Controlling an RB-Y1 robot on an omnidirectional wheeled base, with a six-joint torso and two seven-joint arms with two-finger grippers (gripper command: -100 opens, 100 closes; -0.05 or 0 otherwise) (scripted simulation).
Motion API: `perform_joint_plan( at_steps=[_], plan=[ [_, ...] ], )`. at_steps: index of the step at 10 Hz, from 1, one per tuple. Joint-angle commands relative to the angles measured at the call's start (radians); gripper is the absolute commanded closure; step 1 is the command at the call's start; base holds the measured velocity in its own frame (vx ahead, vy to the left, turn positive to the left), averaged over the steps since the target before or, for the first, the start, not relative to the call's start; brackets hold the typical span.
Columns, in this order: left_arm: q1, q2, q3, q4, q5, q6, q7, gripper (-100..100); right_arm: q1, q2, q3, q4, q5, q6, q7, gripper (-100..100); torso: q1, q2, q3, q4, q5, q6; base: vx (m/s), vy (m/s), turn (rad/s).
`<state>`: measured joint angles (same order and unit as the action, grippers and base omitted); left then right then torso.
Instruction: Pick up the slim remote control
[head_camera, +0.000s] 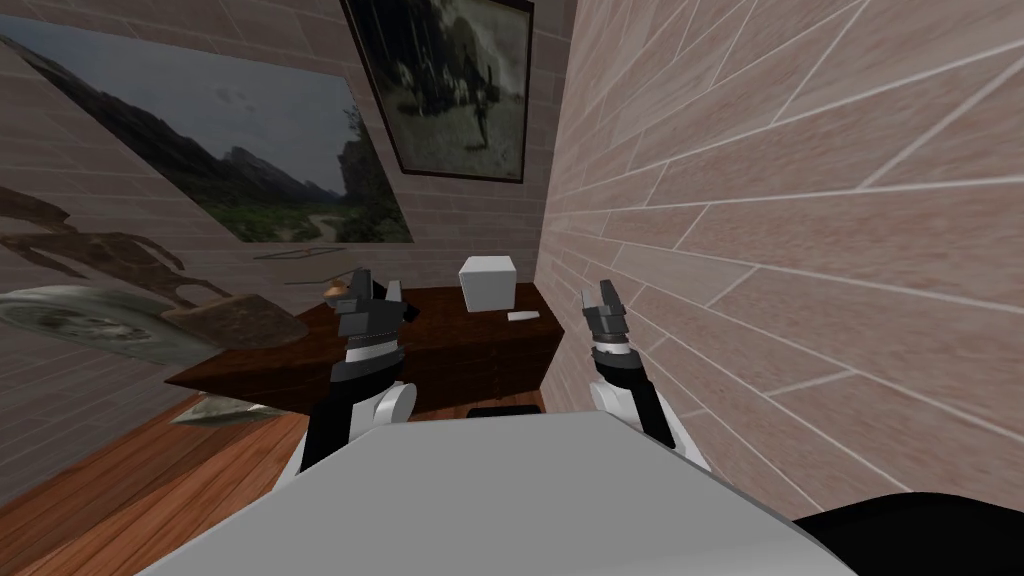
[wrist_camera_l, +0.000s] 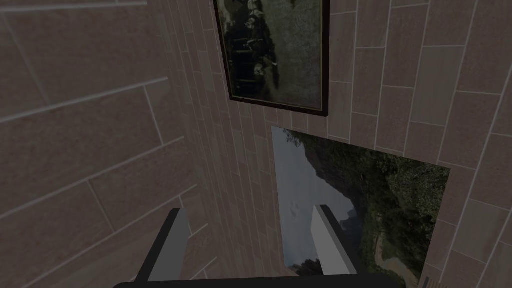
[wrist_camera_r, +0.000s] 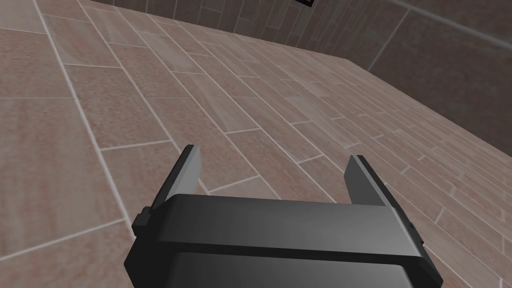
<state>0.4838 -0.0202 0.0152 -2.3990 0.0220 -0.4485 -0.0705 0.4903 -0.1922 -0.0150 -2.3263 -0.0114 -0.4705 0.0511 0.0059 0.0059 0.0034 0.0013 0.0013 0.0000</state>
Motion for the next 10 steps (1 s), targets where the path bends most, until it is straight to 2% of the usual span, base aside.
perform_joint_plan(
  at_steps=[1,2,3,4,5,6,7,10],
  plan=[
    [0.000,0.000,0.000,0.000,0.000,0.000,0.000,0,0.002,-0.034,0.006,0.008,0.000,-0.008,-0.006,-100,0.000,0.000,0.000,0.000,0.000,0.000,-0.055,0.075,0.001],
    [0.000,0.000,0.000,0.000,0.000,0.000,0.000,0,0.009,-0.070,0.009,0.023,-0.002,-0.021,-0.017,-100,-0.001,-0.001,-0.001,0.000,0.000,0.000,-0.039,0.064,0.027],
    [0.000,0.000,0.000,0.000,0.000,0.000,0.000,0,0.009,-0.080,0.009,0.023,-0.002,-0.021,-0.017,-100,-0.002,-0.003,-0.001,0.000,0.000,0.000,-0.035,0.047,0.009],
    [0.000,0.000,0.000,0.000,0.000,0.000,0.000,0,0.015,-0.120,0.013,0.041,-0.003,-0.034,-0.028,-100,-0.003,-0.003,-0.002,-0.001,-0.001,0.000,-0.053,0.046,0.036],
    [0.000,0.000,0.000,0.000,0.000,0.000,0.000,0,0.015,-0.131,0.013,0.041,-0.003,-0.034,-0.028,-100,-0.003,-0.002,-0.001,-0.001,-0.001,0.000,-0.046,0.041,0.017],
    [0.000,0.000,0.000,0.000,0.000,0.000,0.000,0,0.023,-0.169,0.017,0.061,-0.003,-0.047,-0.039,-100,-0.003,-0.003,-0.001,0.000,-0.001,0.000,-0.051,0.065,0.053],
    [0.000,0.000,0.000,0.000,0.000,0.000,0.000,0,0.023,-0.186,0.017,0.061,-0.003,-0.047,-0.039,-100,-0.002,-0.002,-0.001,-0.001,0.000,0.000,-0.045,0.052,0.021],
    [0.000,0.000,0.000,0.000,0.000,0.000,0.000,0,0.038,-0.276,0.025,0.107,-0.001,-0.073,-0.060,-100,-0.003,-0.003,-0.002,-0.001,0.000,0.000,-0.051,0.056,0.059]
  ],
)
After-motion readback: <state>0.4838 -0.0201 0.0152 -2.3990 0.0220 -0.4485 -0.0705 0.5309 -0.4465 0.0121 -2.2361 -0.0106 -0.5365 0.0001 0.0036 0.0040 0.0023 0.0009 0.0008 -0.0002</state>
